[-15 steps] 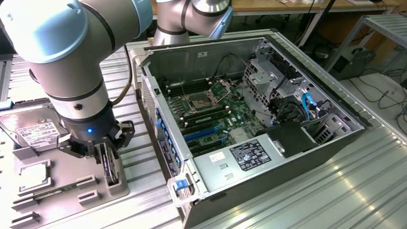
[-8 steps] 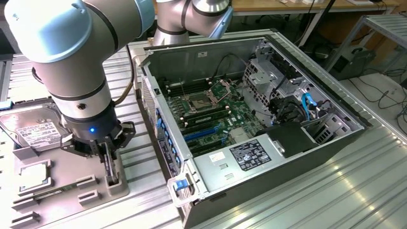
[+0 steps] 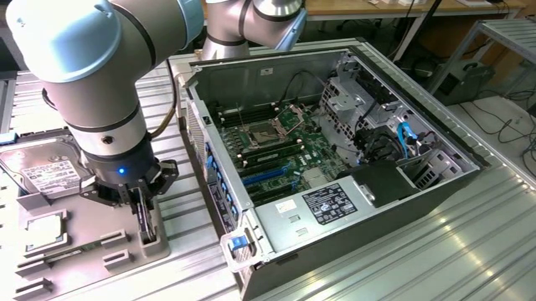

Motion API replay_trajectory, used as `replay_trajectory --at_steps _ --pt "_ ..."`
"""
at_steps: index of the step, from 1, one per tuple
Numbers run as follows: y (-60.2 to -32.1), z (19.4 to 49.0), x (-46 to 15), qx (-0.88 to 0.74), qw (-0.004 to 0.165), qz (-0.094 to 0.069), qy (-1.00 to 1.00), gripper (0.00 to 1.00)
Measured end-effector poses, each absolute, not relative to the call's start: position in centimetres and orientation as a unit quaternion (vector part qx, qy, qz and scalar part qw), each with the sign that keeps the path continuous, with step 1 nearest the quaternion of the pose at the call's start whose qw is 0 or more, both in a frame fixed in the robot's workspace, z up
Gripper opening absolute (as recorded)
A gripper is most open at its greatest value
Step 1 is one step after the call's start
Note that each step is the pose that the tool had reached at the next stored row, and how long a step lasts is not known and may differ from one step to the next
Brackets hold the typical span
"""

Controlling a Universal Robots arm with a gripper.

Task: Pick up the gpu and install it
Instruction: 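Pick up the gpu and move the gpu toward the slot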

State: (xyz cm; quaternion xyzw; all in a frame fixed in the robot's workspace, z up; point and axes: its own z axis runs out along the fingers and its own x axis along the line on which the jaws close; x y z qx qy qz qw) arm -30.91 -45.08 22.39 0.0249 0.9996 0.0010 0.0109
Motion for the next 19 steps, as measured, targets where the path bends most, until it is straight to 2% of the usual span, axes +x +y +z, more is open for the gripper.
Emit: replay_trajectory --at_steps 6,12,19 --pt "-45.1 23.0 -30.9 0.025 0.011 0.001 1.000 0.28" --pt "-45.1 28.3 -30.9 0.025 0.011 0.001 1.000 0.28" --pt "-45.1 32.7 -30.9 0.025 0.011 0.001 1.000 0.28"
